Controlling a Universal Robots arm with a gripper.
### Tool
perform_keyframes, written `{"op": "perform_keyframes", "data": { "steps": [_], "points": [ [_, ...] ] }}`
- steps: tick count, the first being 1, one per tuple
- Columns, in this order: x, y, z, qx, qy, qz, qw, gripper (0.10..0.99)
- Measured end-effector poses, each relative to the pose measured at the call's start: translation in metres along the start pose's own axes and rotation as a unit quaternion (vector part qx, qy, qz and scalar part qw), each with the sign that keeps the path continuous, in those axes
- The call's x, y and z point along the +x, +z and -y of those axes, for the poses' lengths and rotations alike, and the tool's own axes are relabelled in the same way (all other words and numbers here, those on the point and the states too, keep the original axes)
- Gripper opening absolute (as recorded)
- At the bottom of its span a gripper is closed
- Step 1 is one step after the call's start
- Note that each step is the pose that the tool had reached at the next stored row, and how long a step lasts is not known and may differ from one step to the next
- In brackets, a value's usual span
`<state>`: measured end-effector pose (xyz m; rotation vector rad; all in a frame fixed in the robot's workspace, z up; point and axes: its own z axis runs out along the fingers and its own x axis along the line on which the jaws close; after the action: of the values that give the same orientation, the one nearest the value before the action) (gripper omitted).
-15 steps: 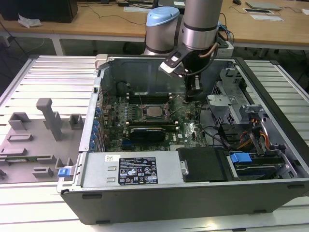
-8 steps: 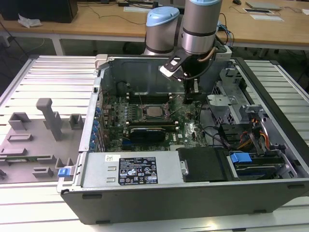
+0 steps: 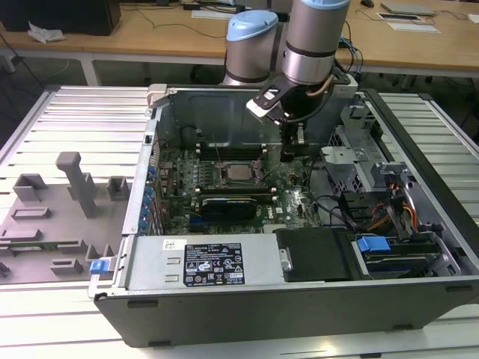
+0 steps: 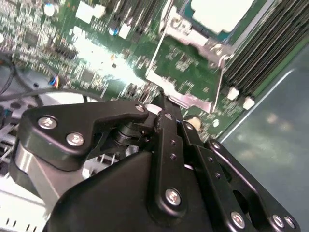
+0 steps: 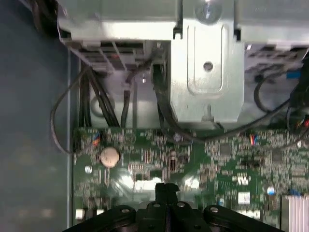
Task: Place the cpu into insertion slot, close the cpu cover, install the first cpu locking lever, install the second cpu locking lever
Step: 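Close the cpu cover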
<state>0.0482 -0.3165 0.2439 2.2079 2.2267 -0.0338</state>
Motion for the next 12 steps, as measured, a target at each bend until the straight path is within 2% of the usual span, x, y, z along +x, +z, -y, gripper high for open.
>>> {"op": "perform_keyframes", "data": {
  "steps": [1,3,7,12],
  "points": [
    [0.0,0.0002,-0.0005,0.0174,0.0,-0.0001,0.9998,0.106],
    [0.0,0.0003,-0.0006,0.0318,-0.001,-0.0002,0.9995,0.106],
    [0.0,0.0004,-0.0006,0.0322,-0.001,-0.0002,0.9995,0.106],
    [0.0001,0.0005,0.008,0.0319,-0.001,-0.0003,0.9995,0.106]
  ]
}}
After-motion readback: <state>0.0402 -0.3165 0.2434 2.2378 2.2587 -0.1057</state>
